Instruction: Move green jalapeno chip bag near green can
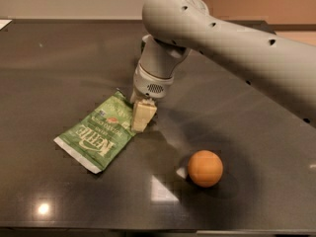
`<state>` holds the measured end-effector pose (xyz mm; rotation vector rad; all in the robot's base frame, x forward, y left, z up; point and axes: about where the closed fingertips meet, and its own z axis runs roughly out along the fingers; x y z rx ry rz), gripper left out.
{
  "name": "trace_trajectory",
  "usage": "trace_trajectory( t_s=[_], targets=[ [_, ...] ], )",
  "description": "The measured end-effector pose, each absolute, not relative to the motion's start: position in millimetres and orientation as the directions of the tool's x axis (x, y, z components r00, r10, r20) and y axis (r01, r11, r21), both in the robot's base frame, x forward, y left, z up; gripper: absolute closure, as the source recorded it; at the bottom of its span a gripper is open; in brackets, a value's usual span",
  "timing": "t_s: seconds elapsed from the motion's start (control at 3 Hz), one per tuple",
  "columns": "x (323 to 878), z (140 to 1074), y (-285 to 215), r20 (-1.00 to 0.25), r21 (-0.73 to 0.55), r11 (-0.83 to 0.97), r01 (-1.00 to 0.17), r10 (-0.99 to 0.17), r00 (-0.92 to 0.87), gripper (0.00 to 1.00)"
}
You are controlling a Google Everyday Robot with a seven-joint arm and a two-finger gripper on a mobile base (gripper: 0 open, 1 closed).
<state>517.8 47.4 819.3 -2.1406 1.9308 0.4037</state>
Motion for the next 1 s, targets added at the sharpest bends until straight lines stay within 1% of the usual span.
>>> trace_trajectory(
  t_s=[0.33, 0.67, 1.0],
  targets=[
    [518, 825, 47, -0.353, 0.013, -0.105, -0.994, -0.931, 0.094, 0.87],
    [518, 825, 47, -0.353, 0.013, -0.105, -0.994, -0.931, 0.093, 1.00],
    [545, 844, 23, -0.372, -0.003, -0.025, -1.000, -0.928, 0.024, 1.00]
  ],
)
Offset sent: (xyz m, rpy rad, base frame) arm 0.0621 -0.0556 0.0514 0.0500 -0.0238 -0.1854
